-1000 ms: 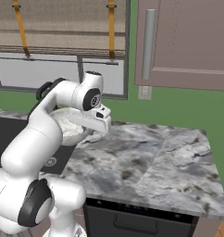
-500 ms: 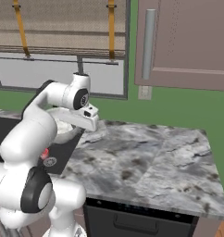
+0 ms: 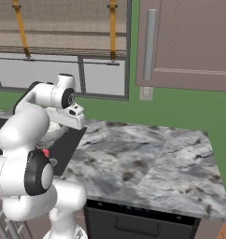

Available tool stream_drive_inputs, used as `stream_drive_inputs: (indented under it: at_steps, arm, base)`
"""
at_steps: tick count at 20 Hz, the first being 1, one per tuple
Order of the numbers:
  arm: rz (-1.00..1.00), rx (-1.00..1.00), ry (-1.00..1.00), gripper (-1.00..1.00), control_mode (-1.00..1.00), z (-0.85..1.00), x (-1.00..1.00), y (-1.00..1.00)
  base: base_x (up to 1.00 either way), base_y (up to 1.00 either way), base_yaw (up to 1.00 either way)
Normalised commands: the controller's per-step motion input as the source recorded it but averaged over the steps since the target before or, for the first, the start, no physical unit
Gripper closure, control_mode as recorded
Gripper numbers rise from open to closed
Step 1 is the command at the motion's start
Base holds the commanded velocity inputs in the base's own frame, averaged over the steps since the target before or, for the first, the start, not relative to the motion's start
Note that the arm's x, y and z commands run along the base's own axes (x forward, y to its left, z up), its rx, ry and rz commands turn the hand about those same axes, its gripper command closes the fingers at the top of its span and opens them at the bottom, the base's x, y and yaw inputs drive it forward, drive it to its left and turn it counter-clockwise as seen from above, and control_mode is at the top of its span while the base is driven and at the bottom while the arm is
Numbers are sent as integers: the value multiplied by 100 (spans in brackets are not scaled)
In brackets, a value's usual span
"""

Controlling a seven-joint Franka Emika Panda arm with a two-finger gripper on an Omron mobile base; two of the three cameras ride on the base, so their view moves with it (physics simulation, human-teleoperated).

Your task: Pick the strainer and bowl and place them in the sink. Then turn on the water.

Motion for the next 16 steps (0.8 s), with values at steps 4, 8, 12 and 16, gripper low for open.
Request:
stream_drive_inputs:
  at_steps: [4,8,12,16]
  arm:
    - [0,-1,10,100,-100,-6,7,33]
    - [0,0,15,100,-100,-9,1,24]
    - [0,0,11,100,-100,-23,0,15]
    - [0,0,1,100,-100,-43,0,10]
  base:
    - [0,0,0]
    - [0,0,0]
    - [0,0,0]
    - [0,0,0]
